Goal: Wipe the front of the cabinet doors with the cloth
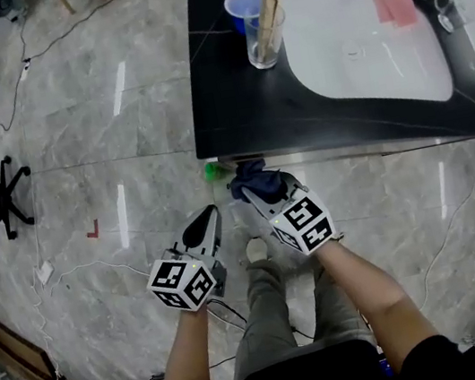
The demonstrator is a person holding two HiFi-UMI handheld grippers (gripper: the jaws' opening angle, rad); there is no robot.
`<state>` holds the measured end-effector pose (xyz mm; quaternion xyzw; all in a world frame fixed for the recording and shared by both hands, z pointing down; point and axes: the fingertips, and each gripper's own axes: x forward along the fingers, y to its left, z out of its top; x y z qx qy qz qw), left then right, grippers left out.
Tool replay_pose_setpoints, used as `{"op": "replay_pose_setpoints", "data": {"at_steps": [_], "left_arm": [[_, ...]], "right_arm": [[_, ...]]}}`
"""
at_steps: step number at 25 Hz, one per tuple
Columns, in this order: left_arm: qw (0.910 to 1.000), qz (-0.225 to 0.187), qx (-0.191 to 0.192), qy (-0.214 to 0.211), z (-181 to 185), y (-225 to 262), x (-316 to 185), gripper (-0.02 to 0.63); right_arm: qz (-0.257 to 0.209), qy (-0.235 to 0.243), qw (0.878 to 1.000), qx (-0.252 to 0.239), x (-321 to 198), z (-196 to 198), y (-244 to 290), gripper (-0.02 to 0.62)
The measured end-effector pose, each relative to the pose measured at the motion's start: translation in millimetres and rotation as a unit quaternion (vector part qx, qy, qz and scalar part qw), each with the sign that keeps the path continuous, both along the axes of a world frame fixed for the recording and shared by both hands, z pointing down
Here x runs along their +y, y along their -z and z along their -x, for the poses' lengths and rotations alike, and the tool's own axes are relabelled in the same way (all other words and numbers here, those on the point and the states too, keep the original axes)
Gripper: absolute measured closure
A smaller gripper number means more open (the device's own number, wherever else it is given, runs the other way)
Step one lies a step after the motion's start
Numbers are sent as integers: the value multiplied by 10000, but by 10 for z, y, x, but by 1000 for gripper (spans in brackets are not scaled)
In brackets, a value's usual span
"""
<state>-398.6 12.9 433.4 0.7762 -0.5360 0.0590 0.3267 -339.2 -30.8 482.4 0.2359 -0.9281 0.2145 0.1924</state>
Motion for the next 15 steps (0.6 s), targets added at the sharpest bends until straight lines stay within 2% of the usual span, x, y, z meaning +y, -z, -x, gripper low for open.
{"op": "replay_pose_setpoints", "data": {"at_steps": [5,15], "left_arm": [[9999,22,-1,-153,-377,-36,-53,591],[9977,72,96,-668,-1388,-107,-238,591]], "right_arm": [[11,-219,9997,84,-76,-482,-44,486],[-69,-703,9971,286,-282,-1609,-88,486]]}}
